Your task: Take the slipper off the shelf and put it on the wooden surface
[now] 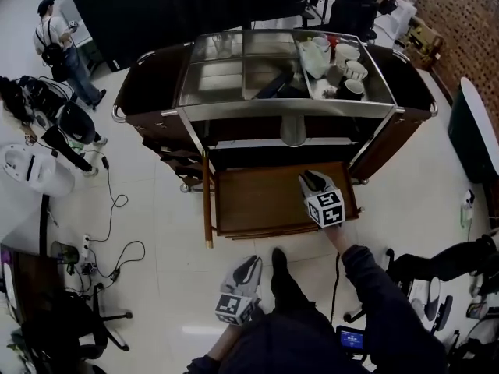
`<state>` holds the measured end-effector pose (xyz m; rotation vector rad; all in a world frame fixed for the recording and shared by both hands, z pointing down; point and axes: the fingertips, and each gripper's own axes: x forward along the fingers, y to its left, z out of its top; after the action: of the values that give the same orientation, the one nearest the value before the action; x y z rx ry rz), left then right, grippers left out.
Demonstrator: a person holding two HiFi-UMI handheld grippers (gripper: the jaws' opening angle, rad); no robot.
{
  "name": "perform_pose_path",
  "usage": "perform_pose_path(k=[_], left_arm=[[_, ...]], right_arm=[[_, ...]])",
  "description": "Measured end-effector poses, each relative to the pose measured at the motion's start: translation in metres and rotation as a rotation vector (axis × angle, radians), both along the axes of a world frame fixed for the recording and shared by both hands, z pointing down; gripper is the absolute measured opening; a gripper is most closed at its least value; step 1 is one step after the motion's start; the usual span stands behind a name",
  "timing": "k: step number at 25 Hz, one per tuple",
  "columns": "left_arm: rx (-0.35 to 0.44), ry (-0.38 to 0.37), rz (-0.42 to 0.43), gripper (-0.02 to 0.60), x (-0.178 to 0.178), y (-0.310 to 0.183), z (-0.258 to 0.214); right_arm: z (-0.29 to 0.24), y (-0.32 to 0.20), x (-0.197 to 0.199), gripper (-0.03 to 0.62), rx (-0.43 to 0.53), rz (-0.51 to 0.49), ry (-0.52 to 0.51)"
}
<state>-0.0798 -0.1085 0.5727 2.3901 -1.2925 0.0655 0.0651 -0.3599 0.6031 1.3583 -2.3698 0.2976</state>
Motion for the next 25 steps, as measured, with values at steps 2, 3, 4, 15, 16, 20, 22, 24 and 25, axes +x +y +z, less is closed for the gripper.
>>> perform_pose_path(k=[2,3,4,15,16,20,22,24,25], left_arm=[[-0.013,-0.018,-0.006,0.046,0.013,-0.046,0.002],[-0.010,-0.028,-0.010,0.046,0.019,-0.071,0.003],[-0.010,-0.035,-0.016,0.046,0.025,-0.095,0.004],[-0.035,-0.058,-0.021,0.046,0.059,-0.211,0.004],[-0.048,-0.052,-0.027,0.046,0.059,-0.210,0.007],[-0.073,-0.028,-0.037,0.046,0.058,-0.203,0.019],[-0.070,-0.030,-0.022,0.046,0.060,-0.196,0.024],[-0.065,-0.023,0.001,0.046,0.065,-0.187,0.025],[-0.068,-0.019,0.009,0.046,0.067,-0.182,0.024]], right_arm=[[0.017,-0.054,0.003,0.071,-0.024,-0.002,-0.001],[0.028,-0.078,0.004,0.071,-0.039,-0.005,0.004],[0.038,-0.101,0.005,0.074,-0.054,-0.010,0.011],[0.132,-0.282,0.026,0.113,-0.188,0.075,0.115],[0.139,-0.284,0.026,0.083,-0.207,0.065,0.140],[0.130,-0.274,0.034,0.005,-0.196,0.066,0.158],[0.112,-0.247,0.041,0.005,-0.149,0.056,0.123],[0.098,-0.202,0.046,0.003,-0.111,0.025,0.091],[0.095,-0.174,0.051,0.003,-0.097,0.020,0.085]])
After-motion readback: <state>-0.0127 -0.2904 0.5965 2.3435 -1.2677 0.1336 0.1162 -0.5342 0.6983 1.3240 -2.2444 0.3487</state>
